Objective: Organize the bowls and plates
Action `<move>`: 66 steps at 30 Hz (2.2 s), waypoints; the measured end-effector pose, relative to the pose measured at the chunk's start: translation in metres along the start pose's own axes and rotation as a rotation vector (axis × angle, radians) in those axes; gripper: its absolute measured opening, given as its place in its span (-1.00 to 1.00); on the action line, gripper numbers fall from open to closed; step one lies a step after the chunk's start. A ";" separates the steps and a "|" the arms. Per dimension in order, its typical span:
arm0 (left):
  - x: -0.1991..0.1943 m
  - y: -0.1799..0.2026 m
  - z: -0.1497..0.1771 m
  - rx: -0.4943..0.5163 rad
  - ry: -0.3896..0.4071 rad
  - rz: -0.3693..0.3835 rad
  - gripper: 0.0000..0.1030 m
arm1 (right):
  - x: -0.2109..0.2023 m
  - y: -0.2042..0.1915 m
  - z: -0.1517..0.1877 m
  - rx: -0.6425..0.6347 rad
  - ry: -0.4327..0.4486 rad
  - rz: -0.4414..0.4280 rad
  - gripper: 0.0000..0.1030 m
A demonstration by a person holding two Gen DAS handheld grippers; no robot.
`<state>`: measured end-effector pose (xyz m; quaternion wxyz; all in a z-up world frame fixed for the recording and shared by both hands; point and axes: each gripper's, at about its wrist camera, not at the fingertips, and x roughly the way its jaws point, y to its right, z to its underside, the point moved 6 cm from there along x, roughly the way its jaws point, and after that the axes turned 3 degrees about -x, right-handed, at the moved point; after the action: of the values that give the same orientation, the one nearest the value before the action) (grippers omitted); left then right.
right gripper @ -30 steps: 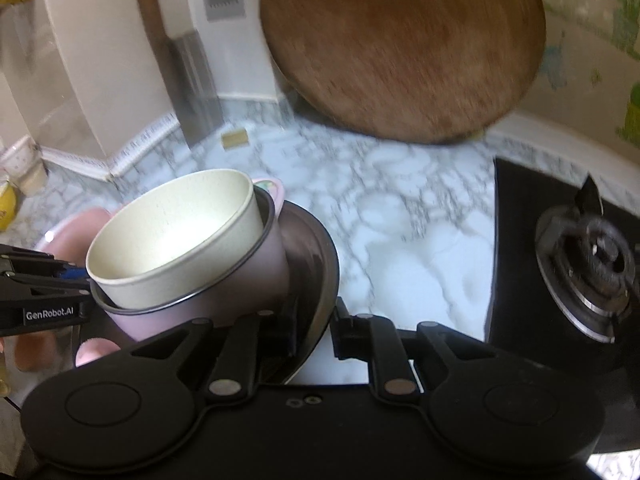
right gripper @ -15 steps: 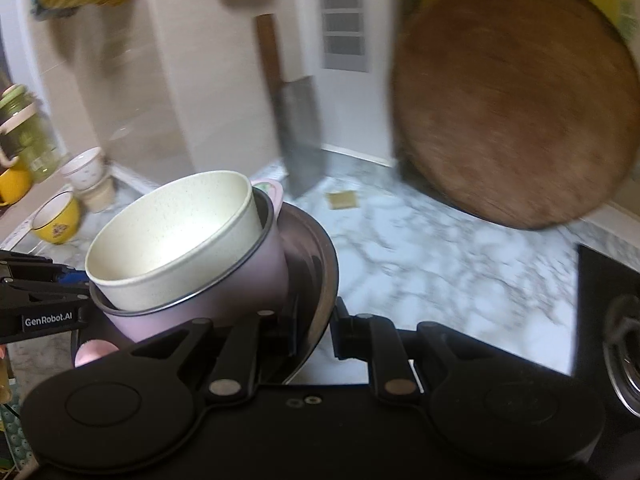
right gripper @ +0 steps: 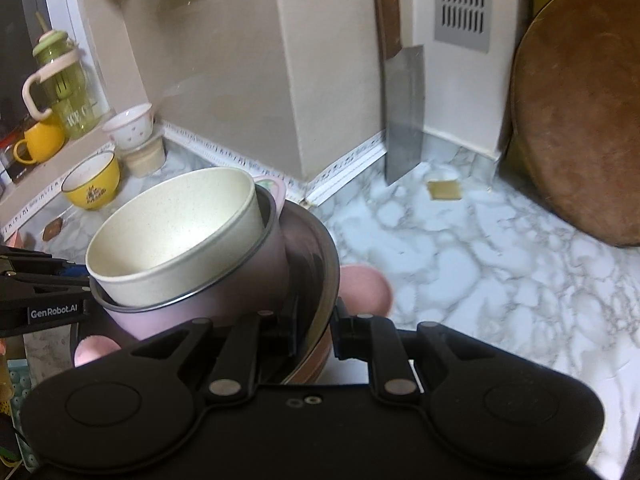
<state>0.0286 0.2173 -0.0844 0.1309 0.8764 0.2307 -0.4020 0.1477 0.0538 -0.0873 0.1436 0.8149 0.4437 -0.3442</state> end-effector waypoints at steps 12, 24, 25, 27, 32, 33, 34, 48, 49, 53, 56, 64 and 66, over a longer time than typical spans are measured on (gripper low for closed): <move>0.023 -0.005 0.014 -0.011 -0.022 -0.003 -0.65 | 0.023 -0.007 0.013 0.007 -0.046 0.018 -0.67; 0.026 -0.003 0.017 -0.007 -0.002 0.001 -0.65 | 0.028 -0.005 0.018 0.014 -0.062 0.041 -0.66; 0.026 -0.003 0.017 -0.011 -0.002 0.004 -0.65 | 0.028 -0.005 0.018 0.016 -0.065 0.043 -0.66; 0.027 -0.003 0.017 -0.015 -0.004 0.007 -0.65 | 0.029 -0.004 0.018 0.027 -0.073 0.043 -0.66; 0.027 -0.004 0.017 -0.020 -0.005 0.004 -0.65 | 0.030 -0.004 0.017 0.038 -0.092 0.045 -0.62; 0.026 -0.005 0.017 -0.024 -0.006 0.005 -0.65 | 0.030 -0.003 0.017 0.042 -0.096 0.045 -0.58; 0.026 -0.005 0.017 -0.030 -0.006 0.006 -0.65 | 0.029 -0.002 0.018 0.047 -0.097 0.045 -0.57; -0.014 -0.009 0.014 -0.039 0.086 0.008 0.14 | -0.010 0.013 0.014 0.110 -0.017 0.013 -0.20; -0.018 -0.008 0.014 -0.038 0.090 0.008 0.14 | -0.015 0.014 0.014 0.115 -0.007 0.009 -0.14; -0.033 -0.002 0.014 -0.026 0.118 0.013 0.26 | -0.036 0.011 0.013 0.111 0.051 -0.013 0.16; -0.048 0.003 0.015 -0.028 0.141 0.035 0.30 | -0.051 0.006 0.013 0.098 0.093 -0.040 0.28; -0.078 0.023 0.025 0.008 0.191 0.072 0.31 | -0.085 -0.005 0.015 0.079 0.195 -0.093 0.64; -0.083 0.025 0.028 0.000 0.194 0.090 0.32 | -0.092 -0.008 0.017 0.082 0.209 -0.105 0.73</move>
<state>-0.0242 0.1587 -0.0379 0.1259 0.9207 0.2027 -0.3089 0.1002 -0.0082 -0.0359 0.0448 0.8273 0.4837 -0.2822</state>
